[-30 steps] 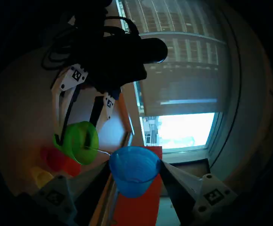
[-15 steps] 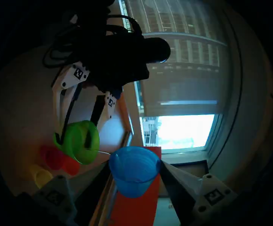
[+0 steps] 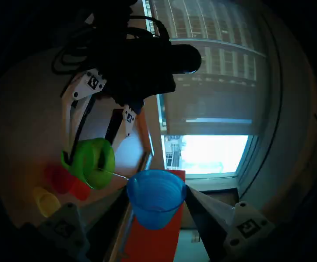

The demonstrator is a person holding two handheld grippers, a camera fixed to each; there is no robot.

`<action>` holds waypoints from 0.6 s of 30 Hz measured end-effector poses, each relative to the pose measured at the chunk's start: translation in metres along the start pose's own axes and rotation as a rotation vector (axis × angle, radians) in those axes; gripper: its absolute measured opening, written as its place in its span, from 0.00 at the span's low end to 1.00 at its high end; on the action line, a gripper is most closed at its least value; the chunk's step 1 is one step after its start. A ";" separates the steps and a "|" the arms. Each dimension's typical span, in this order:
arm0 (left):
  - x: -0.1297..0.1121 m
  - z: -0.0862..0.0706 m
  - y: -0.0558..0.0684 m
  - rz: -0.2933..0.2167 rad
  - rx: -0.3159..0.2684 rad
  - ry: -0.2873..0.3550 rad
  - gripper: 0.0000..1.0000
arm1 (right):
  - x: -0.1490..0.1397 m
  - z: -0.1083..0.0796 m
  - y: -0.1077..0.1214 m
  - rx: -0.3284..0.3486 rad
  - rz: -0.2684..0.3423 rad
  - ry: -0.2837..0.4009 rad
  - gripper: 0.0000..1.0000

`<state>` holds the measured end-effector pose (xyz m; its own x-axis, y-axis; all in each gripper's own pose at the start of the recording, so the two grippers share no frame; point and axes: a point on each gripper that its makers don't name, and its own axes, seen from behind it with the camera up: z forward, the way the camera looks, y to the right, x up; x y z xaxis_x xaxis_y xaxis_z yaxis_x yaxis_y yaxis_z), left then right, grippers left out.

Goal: Pour water

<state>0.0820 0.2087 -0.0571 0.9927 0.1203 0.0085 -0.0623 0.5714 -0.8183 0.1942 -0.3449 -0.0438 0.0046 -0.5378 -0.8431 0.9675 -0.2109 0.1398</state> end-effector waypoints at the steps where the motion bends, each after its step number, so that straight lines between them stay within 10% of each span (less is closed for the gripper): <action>1: 0.000 0.000 0.000 0.000 0.000 0.000 0.83 | 0.000 0.000 0.000 0.000 -0.001 0.000 0.92; 18: 0.001 0.001 -0.003 0.000 0.006 0.000 0.83 | -0.002 -0.001 -0.004 0.006 -0.026 -0.001 0.92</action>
<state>0.0834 0.2077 -0.0542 0.9927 0.1205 0.0087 -0.0628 0.5767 -0.8146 0.1907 -0.3424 -0.0428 -0.0213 -0.5326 -0.8461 0.9656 -0.2303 0.1207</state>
